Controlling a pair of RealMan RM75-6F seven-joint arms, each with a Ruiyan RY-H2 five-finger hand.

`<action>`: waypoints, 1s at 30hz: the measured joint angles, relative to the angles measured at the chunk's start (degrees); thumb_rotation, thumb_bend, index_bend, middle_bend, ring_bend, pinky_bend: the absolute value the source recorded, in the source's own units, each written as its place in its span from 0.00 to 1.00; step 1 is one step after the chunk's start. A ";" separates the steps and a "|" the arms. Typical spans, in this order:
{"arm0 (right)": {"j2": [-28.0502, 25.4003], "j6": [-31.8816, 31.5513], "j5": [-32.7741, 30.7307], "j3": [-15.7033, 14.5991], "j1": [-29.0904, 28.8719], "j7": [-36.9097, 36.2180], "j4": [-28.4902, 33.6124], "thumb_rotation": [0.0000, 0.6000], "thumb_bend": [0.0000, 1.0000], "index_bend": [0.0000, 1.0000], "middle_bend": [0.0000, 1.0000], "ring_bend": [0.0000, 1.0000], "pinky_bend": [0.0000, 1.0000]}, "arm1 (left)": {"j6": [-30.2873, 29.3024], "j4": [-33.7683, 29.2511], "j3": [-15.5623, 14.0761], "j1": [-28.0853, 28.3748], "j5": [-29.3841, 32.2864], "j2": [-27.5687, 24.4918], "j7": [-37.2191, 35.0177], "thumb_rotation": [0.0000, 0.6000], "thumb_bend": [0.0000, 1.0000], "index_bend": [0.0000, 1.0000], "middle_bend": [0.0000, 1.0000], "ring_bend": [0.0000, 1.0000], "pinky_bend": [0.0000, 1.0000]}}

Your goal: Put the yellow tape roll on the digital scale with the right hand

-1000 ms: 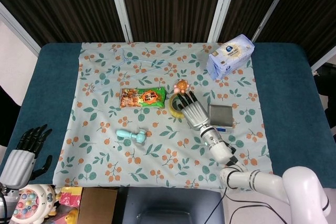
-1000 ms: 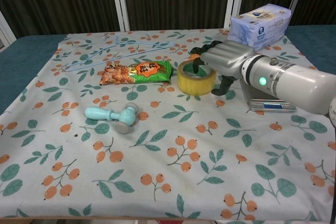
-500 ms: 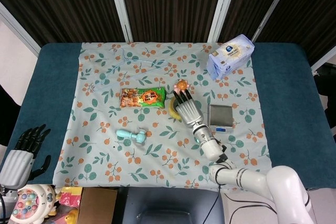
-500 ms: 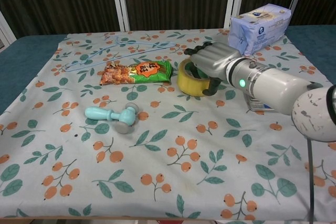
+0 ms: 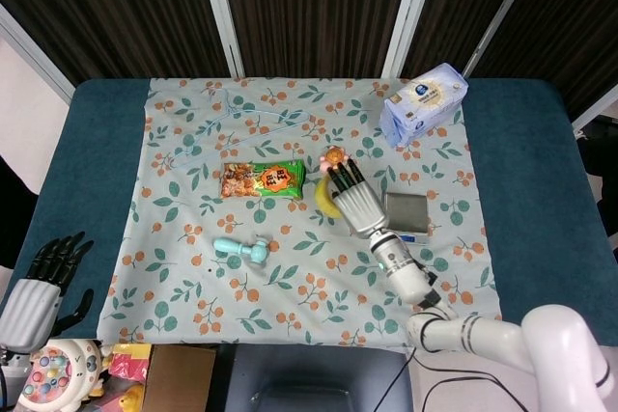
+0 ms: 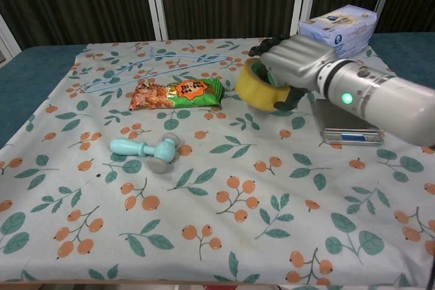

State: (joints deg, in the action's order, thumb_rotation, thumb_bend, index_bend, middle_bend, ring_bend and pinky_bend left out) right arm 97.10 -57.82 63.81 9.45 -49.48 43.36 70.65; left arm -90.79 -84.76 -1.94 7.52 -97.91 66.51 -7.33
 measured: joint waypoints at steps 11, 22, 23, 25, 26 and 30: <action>-17.19 -3.41 2.48 -8.16 7.44 6.64 13.32 1.00 0.44 0.89 0.17 0.00 0.08 | 0.67 -0.16 -0.23 0.26 -0.54 0.65 1.39 1.00 0.47 0.00 0.00 0.01 0.09; -14.45 -0.63 2.63 -9.62 8.54 5.68 8.00 1.00 0.44 0.88 0.17 0.00 0.08 | 1.21 -0.19 -0.25 0.46 -0.38 0.94 1.92 1.00 0.47 0.00 0.00 0.01 0.09; -14.14 -0.53 2.69 -9.62 8.51 5.89 7.61 1.00 0.44 0.86 0.17 0.00 0.08 | 1.16 -0.19 -0.25 0.45 -0.39 0.92 1.88 1.00 0.47 0.00 0.00 0.01 0.09; -13.62 -0.50 2.72 -9.58 8.48 6.75 6.95 1.00 0.44 0.80 0.17 0.00 0.08 | 1.01 -0.15 -0.22 0.41 -0.39 0.88 1.71 1.00 0.47 0.00 0.00 0.01 0.09; -13.43 -0.51 2.67 -9.54 8.48 7.20 6.76 1.00 0.44 0.77 0.17 0.00 0.08 | 0.94 -0.12 -0.21 0.40 -0.39 0.86 1.62 1.00 0.47 0.00 0.00 0.01 0.09; -13.23 -0.27 1.39 -9.36 8.57 9.22 6.75 1.00 0.44 0.58 0.12 0.00 0.07 | 0.89 -0.06 -0.21 0.40 -0.41 0.75 1.24 1.00 0.47 0.00 0.00 0.01 0.09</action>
State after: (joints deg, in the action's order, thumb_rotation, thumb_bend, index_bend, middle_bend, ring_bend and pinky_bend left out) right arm 83.87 -58.09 65.19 0.09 -40.91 52.58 77.39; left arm -89.90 -84.81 -2.15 7.93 -98.32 67.26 -6.08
